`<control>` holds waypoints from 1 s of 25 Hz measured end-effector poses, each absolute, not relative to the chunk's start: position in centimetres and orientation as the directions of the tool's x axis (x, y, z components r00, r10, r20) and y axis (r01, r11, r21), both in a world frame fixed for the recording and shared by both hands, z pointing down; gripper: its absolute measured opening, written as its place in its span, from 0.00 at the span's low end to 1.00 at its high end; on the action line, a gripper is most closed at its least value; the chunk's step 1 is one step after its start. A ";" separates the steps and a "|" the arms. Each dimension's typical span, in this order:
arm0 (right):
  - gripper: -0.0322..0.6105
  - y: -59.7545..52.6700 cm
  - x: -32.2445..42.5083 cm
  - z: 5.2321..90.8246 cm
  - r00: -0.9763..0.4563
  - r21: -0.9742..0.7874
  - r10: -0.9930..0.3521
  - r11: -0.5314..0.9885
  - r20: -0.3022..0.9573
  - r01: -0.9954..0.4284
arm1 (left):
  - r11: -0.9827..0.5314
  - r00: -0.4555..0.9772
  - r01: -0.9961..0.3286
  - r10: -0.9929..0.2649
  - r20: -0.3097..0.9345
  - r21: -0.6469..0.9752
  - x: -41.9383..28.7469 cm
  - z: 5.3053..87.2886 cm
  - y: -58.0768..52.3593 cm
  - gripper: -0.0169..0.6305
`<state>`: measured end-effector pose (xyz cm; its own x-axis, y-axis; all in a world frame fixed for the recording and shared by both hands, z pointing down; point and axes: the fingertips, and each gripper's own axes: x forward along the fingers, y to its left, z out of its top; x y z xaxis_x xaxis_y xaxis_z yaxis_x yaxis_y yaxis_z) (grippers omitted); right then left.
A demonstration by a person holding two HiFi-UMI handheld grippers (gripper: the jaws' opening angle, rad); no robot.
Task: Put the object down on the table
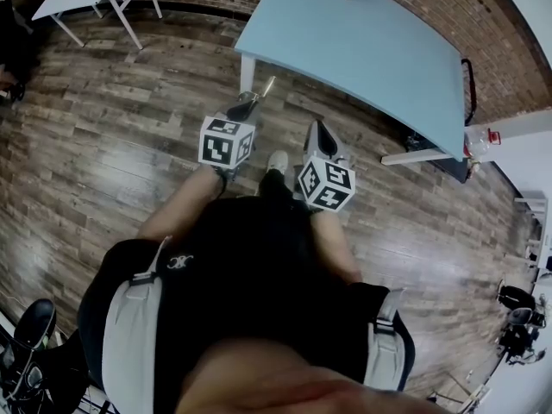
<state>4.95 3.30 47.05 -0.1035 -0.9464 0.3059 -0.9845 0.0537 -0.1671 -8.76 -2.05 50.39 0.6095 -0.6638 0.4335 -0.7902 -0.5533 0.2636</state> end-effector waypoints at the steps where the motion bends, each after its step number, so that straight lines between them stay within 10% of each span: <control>1: 0.07 3.2 4.9 47.1 -0.104 -0.167 -0.946 0.054 0.307 -0.984 | -0.552 0.609 -0.791 -0.664 0.435 0.264 -8.8 50.4 -2.1 0.04; 25: 0.07 -10.1 7.2 46.6 -0.130 -0.172 -0.954 0.086 0.269 -0.981 | -0.522 0.568 -0.819 -0.676 0.470 0.240 -7.5 51.5 -13.4 0.04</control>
<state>7.16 -10.15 46.55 -0.1304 -0.9542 0.2694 -0.9814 0.0856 -0.1717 -7.48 -13.36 51.50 0.5683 -0.6756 0.4698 -0.8187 -0.5216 0.2402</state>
